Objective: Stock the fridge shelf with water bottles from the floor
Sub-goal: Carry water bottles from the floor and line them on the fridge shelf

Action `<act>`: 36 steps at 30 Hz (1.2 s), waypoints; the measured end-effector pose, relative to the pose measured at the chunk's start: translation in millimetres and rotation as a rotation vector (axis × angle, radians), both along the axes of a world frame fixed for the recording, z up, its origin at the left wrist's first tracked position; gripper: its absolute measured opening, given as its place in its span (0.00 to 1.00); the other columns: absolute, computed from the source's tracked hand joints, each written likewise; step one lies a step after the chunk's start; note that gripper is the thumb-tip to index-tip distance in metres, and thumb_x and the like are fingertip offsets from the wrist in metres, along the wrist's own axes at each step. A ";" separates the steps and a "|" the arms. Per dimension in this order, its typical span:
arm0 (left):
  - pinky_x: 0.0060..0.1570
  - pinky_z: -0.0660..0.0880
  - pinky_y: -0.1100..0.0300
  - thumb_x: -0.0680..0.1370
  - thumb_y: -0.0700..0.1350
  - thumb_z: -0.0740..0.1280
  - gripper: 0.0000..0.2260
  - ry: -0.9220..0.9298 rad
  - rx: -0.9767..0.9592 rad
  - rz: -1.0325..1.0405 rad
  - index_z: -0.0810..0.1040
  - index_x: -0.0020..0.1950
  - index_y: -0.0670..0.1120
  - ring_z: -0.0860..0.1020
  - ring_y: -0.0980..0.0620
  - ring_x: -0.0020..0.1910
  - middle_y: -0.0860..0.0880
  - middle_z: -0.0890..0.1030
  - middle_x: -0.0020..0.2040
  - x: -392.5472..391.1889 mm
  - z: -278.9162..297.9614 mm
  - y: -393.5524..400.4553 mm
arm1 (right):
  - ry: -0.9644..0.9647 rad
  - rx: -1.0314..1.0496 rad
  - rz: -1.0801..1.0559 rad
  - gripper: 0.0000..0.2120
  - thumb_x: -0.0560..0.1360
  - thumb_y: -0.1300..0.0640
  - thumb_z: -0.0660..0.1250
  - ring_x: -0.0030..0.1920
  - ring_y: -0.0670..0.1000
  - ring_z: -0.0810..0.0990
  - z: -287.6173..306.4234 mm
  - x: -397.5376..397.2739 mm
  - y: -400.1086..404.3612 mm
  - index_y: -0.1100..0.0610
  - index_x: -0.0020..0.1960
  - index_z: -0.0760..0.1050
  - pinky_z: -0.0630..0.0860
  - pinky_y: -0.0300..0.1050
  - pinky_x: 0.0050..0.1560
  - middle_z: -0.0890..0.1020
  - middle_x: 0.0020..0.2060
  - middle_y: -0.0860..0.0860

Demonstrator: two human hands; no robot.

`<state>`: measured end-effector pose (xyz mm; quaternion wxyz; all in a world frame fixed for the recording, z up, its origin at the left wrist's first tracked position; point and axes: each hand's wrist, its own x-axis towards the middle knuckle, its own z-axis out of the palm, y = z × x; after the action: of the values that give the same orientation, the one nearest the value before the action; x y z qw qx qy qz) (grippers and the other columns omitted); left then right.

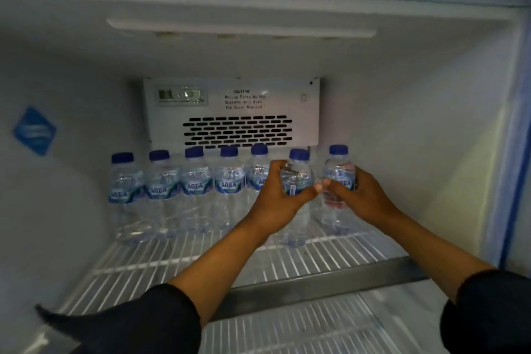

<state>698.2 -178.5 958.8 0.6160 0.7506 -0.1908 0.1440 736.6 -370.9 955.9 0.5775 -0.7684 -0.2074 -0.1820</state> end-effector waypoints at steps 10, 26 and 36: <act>0.56 0.75 0.66 0.71 0.42 0.75 0.36 0.023 0.530 -0.222 0.58 0.70 0.60 0.76 0.63 0.59 0.59 0.73 0.63 -1.6 47.3 51.1 | -0.052 0.024 -0.041 0.19 0.69 0.43 0.70 0.44 0.42 0.81 -12.7 9.0 -2.4 0.50 0.56 0.73 0.76 0.32 0.41 0.81 0.47 0.43; 0.43 0.71 0.56 0.66 0.62 0.76 0.25 -0.307 1.153 0.132 0.71 0.52 0.50 0.73 0.50 0.45 0.53 0.74 0.46 41.3 121.0 -2.7 | -0.030 0.064 -0.052 0.18 0.71 0.47 0.72 0.42 0.45 0.83 -17.0 12.2 -4.3 0.52 0.57 0.73 0.78 0.35 0.38 0.82 0.46 0.46; 0.46 0.73 0.54 0.65 0.64 0.75 0.24 -0.149 1.270 0.171 0.70 0.50 0.52 0.74 0.48 0.47 0.51 0.76 0.49 77.8 101.4 11.9 | -0.057 0.059 -0.040 0.16 0.72 0.47 0.71 0.42 0.41 0.81 -18.8 15.0 -3.4 0.49 0.56 0.71 0.75 0.28 0.36 0.80 0.45 0.42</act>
<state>776.0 -166.7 1060.2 0.0232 0.9696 -0.2207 0.1033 751.6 -374.3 937.1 0.5900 -0.7496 -0.2028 -0.2212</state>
